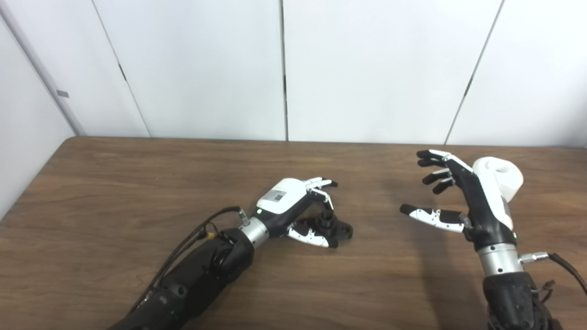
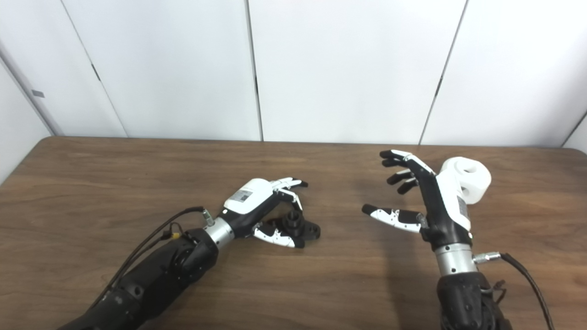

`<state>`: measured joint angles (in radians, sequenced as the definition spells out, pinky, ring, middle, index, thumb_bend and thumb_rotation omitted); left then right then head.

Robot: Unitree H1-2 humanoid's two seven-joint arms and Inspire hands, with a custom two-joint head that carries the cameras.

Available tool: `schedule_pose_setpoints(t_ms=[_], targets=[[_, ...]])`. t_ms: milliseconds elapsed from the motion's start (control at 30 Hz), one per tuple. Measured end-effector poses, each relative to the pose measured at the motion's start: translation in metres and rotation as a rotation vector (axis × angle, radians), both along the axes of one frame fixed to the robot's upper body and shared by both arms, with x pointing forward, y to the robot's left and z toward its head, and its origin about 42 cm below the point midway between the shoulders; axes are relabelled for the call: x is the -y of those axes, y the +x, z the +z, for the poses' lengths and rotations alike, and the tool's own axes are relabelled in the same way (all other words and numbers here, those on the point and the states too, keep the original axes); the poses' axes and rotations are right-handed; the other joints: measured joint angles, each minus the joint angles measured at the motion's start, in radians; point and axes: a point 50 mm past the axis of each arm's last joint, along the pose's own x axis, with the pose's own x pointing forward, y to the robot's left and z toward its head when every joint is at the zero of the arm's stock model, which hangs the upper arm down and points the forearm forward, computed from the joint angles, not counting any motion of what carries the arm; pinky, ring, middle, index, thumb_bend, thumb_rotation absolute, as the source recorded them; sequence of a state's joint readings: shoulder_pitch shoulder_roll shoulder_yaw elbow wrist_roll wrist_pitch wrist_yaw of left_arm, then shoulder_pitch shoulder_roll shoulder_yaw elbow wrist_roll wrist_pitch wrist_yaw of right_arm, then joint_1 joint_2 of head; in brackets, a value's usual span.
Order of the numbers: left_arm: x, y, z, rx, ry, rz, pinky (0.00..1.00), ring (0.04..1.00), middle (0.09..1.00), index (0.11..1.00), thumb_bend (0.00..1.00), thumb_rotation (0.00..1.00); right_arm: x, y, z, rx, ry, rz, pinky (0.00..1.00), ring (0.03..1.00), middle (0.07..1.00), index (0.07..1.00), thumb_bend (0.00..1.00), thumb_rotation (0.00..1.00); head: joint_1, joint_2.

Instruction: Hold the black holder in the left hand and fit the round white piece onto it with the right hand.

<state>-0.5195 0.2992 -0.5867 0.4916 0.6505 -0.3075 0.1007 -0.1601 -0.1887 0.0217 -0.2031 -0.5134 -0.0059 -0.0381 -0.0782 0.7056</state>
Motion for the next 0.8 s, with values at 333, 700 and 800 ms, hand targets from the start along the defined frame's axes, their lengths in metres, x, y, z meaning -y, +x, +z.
schedule_pose_setpoints(t_ms=[333, 700, 800], targets=[[-0.0052, -0.0012, 0.0057, -0.006, 0.029, 0.011, 0.85, 0.949, 0.924, 0.621, 1.00, 0.22, -0.0008, 0.0000, 0.0000, 0.001, 0.002, 0.001, 0.45, 0.575, 0.709, 0.742, 0.59, 0.13, 0.002, 0.005], [-0.0060, -0.0009, 0.0086, 0.009, 0.056, 0.007, 0.81, 0.938, 0.946, 0.726, 1.00, 0.26, -0.0024, 0.0001, -0.0002, 0.001, 0.005, 0.003, 0.45, 0.576, 0.716, 0.745, 0.58, 0.13, 0.008, 0.011], [-0.0062, -0.0012, 0.0093, 0.017, 0.063, 0.009, 0.82, 0.937, 0.952, 0.756, 1.00, 0.25, -0.0023, 0.0001, -0.0001, 0.001, 0.005, 0.003, 0.45, 0.577, 0.715, 0.745, 0.58, 0.13, 0.009, 0.012]])
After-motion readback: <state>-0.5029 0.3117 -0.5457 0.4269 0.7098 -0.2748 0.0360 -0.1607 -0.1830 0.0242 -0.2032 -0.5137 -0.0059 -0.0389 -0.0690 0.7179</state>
